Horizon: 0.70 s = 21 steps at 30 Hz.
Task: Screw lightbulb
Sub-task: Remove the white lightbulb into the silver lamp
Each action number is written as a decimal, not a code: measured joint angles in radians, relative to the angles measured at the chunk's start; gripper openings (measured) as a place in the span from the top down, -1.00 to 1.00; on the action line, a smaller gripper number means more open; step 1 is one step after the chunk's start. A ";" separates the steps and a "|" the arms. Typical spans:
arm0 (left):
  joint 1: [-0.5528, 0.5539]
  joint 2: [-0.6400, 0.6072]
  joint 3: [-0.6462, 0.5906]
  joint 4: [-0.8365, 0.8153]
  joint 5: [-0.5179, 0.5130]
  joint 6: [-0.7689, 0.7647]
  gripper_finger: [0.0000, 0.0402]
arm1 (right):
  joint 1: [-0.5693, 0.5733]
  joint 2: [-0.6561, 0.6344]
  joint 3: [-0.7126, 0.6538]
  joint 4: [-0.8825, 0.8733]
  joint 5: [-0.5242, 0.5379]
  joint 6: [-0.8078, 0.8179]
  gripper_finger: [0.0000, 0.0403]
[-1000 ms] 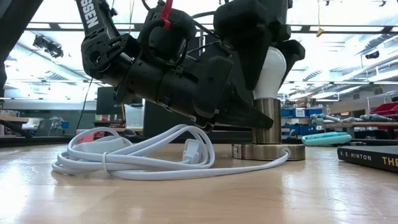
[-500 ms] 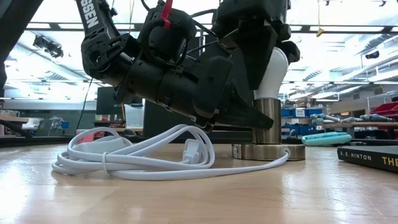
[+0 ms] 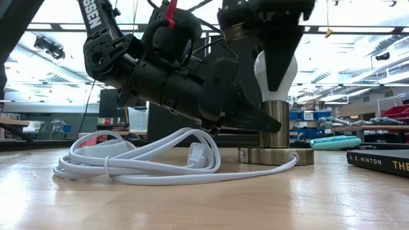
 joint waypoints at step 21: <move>0.000 -0.001 0.000 0.006 0.000 0.004 0.11 | 0.110 0.001 0.002 -0.009 0.274 -0.932 -0.43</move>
